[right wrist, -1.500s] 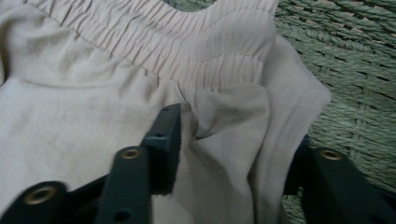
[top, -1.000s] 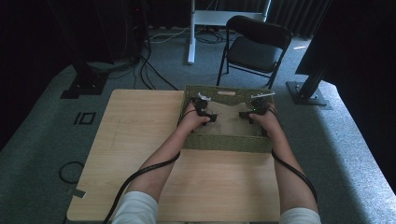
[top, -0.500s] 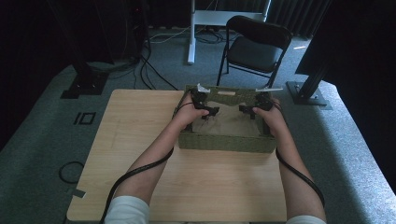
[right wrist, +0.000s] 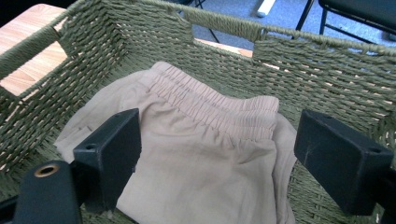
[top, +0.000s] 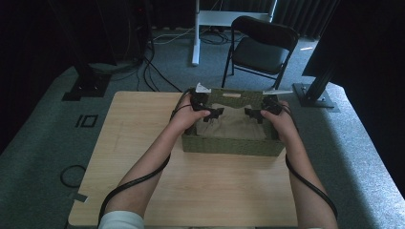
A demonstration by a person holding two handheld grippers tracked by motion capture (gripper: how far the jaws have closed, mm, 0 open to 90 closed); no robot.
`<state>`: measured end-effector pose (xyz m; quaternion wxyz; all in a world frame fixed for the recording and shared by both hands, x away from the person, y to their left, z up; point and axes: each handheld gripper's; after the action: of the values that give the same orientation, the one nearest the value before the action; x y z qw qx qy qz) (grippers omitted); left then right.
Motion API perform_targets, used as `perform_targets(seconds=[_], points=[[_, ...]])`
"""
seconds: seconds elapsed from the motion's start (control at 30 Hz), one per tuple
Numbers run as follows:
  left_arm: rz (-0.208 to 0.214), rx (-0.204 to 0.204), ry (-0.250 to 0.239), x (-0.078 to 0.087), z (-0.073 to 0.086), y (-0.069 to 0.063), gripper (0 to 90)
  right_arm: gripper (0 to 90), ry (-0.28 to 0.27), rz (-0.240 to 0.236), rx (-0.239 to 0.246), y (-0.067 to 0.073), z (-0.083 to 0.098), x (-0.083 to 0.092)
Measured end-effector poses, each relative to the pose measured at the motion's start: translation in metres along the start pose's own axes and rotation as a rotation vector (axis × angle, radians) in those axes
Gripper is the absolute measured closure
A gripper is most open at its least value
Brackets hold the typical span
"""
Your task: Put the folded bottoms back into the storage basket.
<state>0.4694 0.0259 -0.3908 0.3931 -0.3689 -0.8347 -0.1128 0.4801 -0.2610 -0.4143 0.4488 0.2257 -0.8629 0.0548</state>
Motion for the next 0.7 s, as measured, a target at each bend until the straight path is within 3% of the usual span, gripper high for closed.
perform_targets(seconds=[0.27,0.33,0.7], points=[[0.018,-0.039,-0.012,0.010,0.011,-0.014,19.3,13.9,-0.046,-0.009,0.039,0.013,0.010,0.019],[0.012,-0.070,-0.003,0.012,0.017,-0.018,19.3,13.7,-0.059,-0.015,0.055,0.016,0.014,0.024],[0.031,-0.088,-0.023,0.017,0.034,-0.033,19.4,13.5,-0.051,0.007,0.133,0.029,0.035,0.034]])
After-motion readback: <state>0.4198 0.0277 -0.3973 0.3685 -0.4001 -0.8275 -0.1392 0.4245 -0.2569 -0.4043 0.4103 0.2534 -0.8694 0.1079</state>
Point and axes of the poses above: each handheld gripper's, and its own axes: x roughly backward along the jaws, z roughly out of its underside, y roughly to its left, and after that the axes turned 15 degrees about y, right-handed
